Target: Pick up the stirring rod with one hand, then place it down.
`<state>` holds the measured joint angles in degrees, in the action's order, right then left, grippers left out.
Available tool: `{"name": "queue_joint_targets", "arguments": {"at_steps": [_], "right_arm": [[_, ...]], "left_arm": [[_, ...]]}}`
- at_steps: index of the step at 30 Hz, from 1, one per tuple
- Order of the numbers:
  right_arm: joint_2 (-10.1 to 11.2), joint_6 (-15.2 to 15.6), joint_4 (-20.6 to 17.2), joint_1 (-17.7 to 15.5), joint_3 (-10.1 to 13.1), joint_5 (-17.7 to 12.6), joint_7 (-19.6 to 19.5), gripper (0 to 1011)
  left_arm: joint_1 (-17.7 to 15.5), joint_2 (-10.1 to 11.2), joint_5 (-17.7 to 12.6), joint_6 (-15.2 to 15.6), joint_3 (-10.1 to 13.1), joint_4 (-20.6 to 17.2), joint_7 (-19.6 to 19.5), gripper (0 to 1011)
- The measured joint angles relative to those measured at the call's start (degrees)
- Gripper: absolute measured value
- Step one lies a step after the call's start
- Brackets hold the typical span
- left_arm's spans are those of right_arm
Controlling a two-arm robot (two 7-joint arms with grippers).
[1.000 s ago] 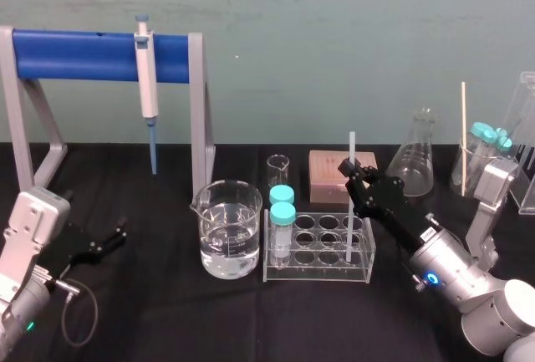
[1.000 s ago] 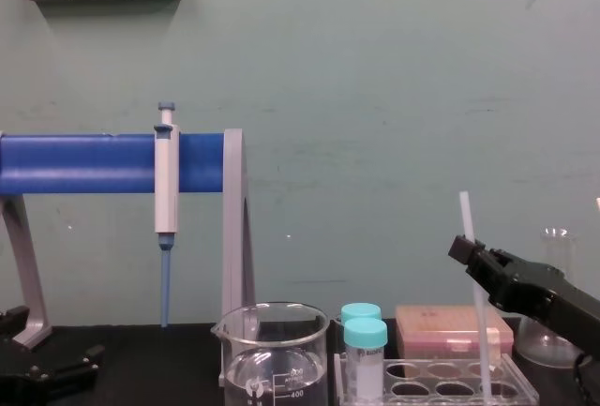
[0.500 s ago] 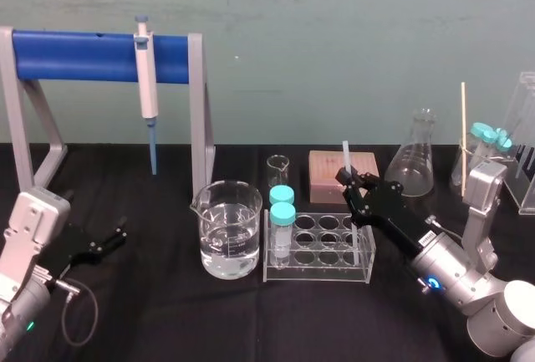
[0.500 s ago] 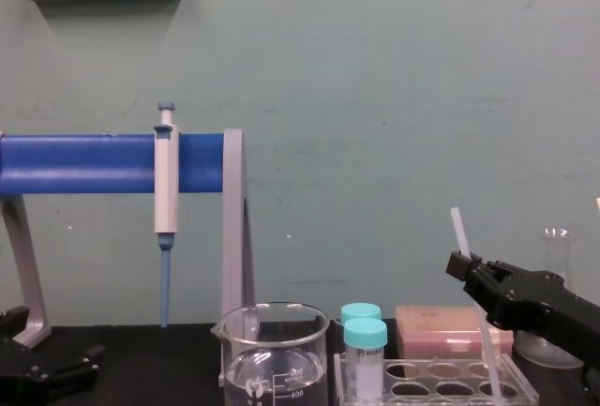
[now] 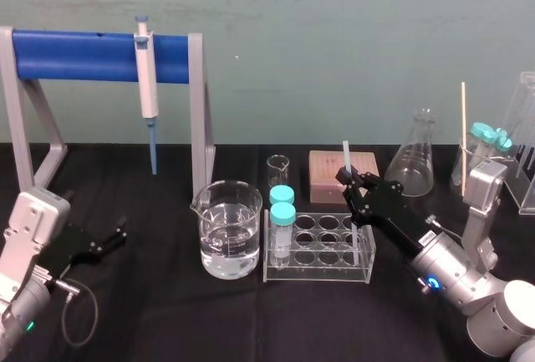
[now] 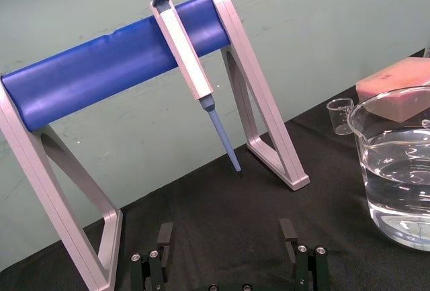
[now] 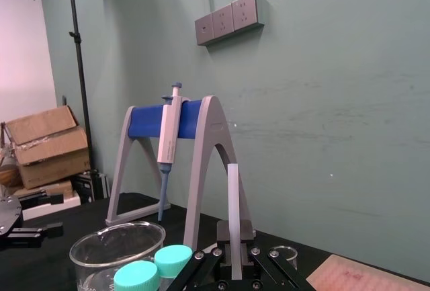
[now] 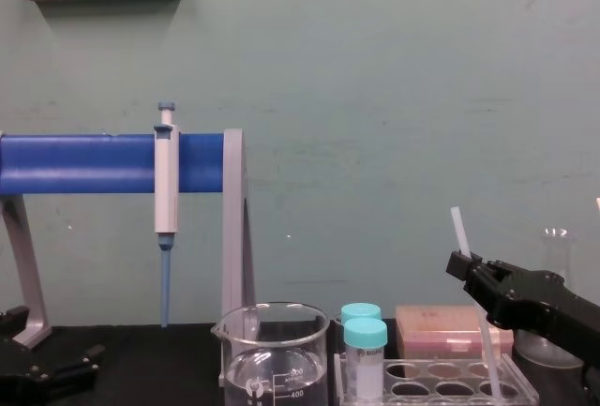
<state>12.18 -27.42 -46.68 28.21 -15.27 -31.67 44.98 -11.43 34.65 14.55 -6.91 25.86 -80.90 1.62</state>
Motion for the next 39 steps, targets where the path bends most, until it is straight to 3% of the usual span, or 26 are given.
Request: {"name": "queue_joint_targets", "arguments": {"at_steps": [6, 8, 30, 36, 39], "right_arm": [[0.0, 0.0, 0.0, 0.0, 0.0, 0.0, 0.0, 77], [0.0, 0.0, 0.0, 0.0, 0.0, -0.1, 0.0, 121], [0.0, 0.0, 0.1, 0.1, 0.0, -0.1, 0.1, 830], [0.0, 0.0, 0.1, 0.1, 0.0, -0.1, 0.1, 978], [0.2, -1.1, -2.0, -0.7, 0.2, 1.1, -1.6, 1003]], "left_arm": [[0.0, 0.0, 0.0, 0.0, 0.0, 0.0, 0.0, 1000], [0.0, 0.0, 0.0, 0.0, 0.0, 0.0, 0.0, 1000], [0.0, 0.0, 0.0, 0.0, 0.0, 0.0, 0.0, 1000], [0.0, 0.0, 0.0, 0.0, 0.0, 0.0, 0.0, 1000], [0.0, 0.0, 0.0, 0.0, 0.0, 0.0, 0.0, 1000]]}}
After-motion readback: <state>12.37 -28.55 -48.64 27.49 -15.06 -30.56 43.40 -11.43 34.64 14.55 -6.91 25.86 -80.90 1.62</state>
